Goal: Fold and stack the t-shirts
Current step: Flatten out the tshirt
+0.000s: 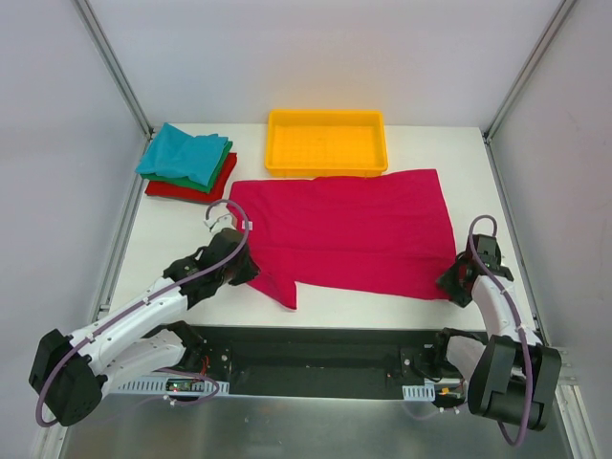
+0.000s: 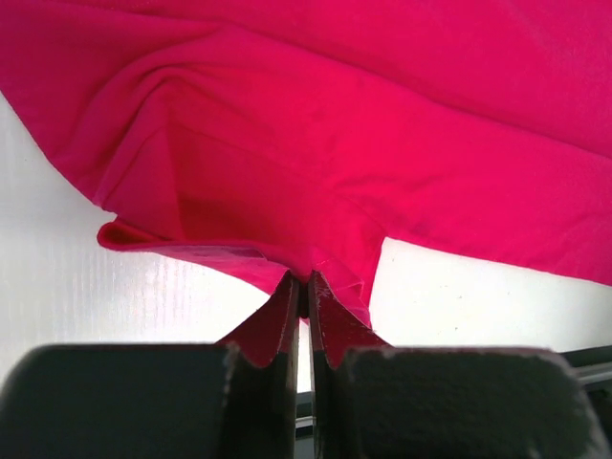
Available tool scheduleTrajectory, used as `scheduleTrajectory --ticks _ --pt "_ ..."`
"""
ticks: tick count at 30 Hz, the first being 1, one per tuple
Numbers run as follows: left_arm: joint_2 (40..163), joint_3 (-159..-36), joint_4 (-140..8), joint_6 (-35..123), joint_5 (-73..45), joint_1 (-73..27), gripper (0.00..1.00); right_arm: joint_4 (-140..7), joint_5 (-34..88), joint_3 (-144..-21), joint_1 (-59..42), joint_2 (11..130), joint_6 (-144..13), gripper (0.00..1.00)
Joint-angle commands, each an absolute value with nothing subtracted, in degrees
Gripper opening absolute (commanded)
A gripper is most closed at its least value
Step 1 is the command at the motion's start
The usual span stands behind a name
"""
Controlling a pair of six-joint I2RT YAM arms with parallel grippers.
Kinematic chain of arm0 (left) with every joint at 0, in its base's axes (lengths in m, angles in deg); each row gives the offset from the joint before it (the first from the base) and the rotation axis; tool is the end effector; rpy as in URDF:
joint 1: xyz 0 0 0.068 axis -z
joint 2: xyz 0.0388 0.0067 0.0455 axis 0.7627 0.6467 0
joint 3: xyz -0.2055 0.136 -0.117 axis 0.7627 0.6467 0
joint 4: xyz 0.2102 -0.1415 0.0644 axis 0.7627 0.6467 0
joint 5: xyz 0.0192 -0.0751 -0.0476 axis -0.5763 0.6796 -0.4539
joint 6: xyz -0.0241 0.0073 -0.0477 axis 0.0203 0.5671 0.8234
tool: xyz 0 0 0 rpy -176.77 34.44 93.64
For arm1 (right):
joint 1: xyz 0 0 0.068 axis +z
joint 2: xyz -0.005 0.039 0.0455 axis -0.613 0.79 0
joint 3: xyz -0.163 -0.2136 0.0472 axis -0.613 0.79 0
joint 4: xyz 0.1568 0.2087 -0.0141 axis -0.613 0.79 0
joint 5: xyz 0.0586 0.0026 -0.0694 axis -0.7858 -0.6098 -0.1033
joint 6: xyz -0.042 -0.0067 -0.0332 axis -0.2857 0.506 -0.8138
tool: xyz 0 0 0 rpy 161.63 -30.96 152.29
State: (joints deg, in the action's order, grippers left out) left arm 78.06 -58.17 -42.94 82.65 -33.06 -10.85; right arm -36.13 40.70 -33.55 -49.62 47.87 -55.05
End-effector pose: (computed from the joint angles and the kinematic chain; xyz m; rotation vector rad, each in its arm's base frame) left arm 0.1531 -0.1150 0.2283 -0.3354 2.3058 -0.6103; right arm 0.1678 -0.0387 0.1650 0.7013 2.5576 -0.0973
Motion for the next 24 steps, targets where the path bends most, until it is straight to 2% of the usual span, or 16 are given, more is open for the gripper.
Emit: scheduleTrajectory --ticks 1,11,18,24 --pt "77.29 -57.72 -44.16 81.50 -32.50 -12.35 0.00 -39.78 37.47 -31.00 -50.03 49.82 -53.89 0.42" --pt "76.06 -58.07 -44.08 80.71 -31.79 -14.02 0.00 -41.10 32.81 -32.76 -49.94 48.94 -56.79 0.01" --pt "72.11 -67.28 -41.97 75.97 -36.70 -15.95 0.00 -33.03 28.59 -44.43 -49.94 38.84 -59.42 0.01" --pt "68.24 -83.80 -39.69 69.37 -46.10 -16.13 0.00 -23.62 27.28 -65.15 -49.94 35.23 -62.41 0.01"
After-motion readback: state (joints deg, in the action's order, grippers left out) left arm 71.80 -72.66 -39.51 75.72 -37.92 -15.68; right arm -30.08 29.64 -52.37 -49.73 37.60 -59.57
